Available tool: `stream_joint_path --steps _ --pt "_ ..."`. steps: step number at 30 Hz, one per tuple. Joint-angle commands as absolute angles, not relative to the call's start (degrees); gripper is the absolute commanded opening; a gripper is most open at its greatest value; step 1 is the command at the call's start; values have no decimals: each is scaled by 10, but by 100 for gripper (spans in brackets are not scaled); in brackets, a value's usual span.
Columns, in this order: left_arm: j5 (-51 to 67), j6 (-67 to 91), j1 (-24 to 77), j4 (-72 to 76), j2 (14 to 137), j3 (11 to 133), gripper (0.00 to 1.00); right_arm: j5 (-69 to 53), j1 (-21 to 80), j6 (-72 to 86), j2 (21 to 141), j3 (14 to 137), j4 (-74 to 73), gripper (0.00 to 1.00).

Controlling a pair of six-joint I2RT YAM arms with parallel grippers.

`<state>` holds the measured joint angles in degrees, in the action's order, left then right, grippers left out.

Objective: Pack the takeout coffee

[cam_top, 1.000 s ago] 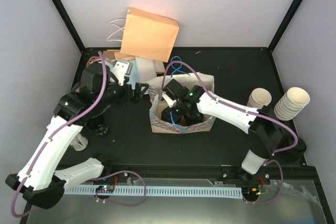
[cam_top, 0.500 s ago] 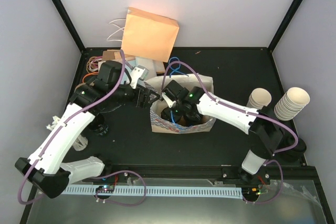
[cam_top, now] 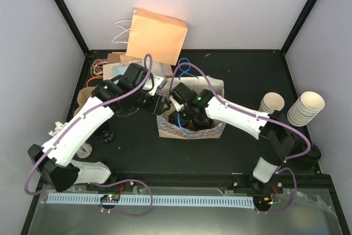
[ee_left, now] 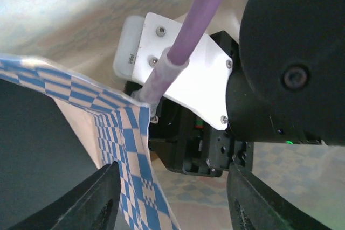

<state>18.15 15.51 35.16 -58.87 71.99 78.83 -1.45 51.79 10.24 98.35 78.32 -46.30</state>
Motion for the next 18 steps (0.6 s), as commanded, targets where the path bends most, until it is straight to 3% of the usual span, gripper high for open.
stream_joint_path --steps 1,6,13,18 --pt "118 173 372 -655 761 847 53 116 511 111 1030 727 -536 65" --pt "118 180 374 -635 754 834 34 181 529 121 1015 706 -513 65" --pt "118 176 374 -642 751 837 4 157 530 124 1009 688 -480 65" --pt "116 175 374 -660 751 848 2 104 522 119 1015 693 -479 66"
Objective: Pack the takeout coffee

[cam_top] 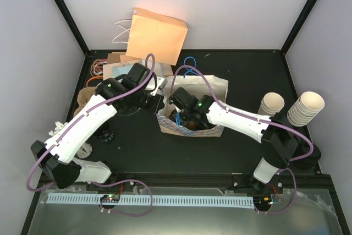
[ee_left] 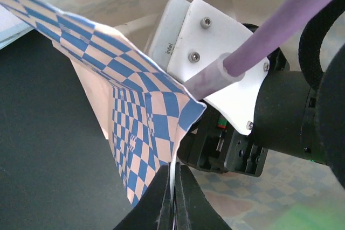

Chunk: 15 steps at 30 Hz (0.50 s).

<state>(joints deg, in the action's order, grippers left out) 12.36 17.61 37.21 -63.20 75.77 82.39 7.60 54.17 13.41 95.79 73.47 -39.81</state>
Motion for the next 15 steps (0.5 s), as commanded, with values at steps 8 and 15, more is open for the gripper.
stream_joint_path --steps 8,15 --pt "115 171 374 -679 748 862 2 83 502 120 1034 706 -499 66" --pt "121 168 374 -676 749 864 1 73 503 117 1044 696 -498 66"
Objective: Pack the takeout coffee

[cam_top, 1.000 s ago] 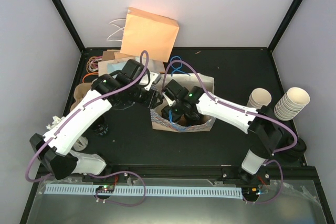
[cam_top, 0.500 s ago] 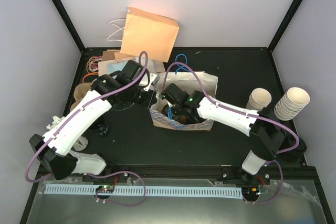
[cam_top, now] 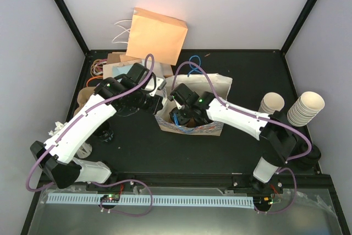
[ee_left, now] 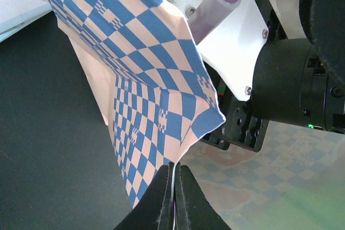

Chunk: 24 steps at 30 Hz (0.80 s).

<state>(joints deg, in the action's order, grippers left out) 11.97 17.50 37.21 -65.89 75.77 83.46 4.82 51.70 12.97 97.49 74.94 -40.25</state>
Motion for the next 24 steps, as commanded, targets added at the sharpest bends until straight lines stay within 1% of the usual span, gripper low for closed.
stream_joint_path --steps 1,9,15,20,24 --pt "122 167 374 -676 750 864 2 73 502 117 1043 698 -500 66" --pt "141 166 374 -678 756 867 1 110 498 119 1021 746 -523 66" --pt "146 167 374 -680 754 868 2 98 480 116 1020 768 -524 66" --pt "142 165 374 -682 754 868 1 98 481 112 1037 748 -517 67" --pt "143 167 373 -673 757 869 2 64 481 110 1054 730 -509 67"
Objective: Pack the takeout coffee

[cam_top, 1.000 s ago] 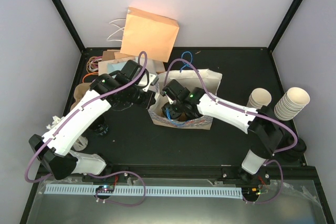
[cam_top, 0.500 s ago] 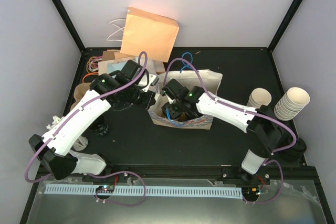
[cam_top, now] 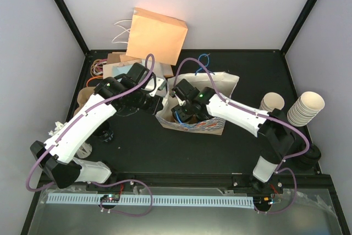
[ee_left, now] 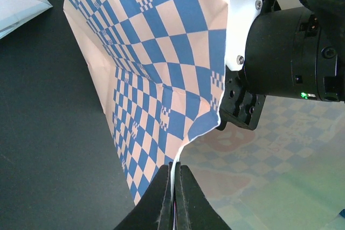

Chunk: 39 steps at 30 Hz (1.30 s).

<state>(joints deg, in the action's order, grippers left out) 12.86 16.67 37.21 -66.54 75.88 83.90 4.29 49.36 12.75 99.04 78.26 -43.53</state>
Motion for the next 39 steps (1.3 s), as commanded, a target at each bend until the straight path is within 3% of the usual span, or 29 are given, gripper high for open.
stream_joint_path --steps 1,8,11,18,39 --pt "145 167 373 -670 758 868 2 60 481 111 1052 729 -507 67" --pt "140 166 374 -662 768 869 2 52 480 108 1015 762 -525 68" --pt "139 165 373 -659 773 872 2 51 479 106 1007 771 -532 83" --pt "137 159 373 -665 786 890 2 44 480 106 987 803 -551 100" --pt "141 155 373 -673 791 887 2 47 480 81 924 848 -521 100"
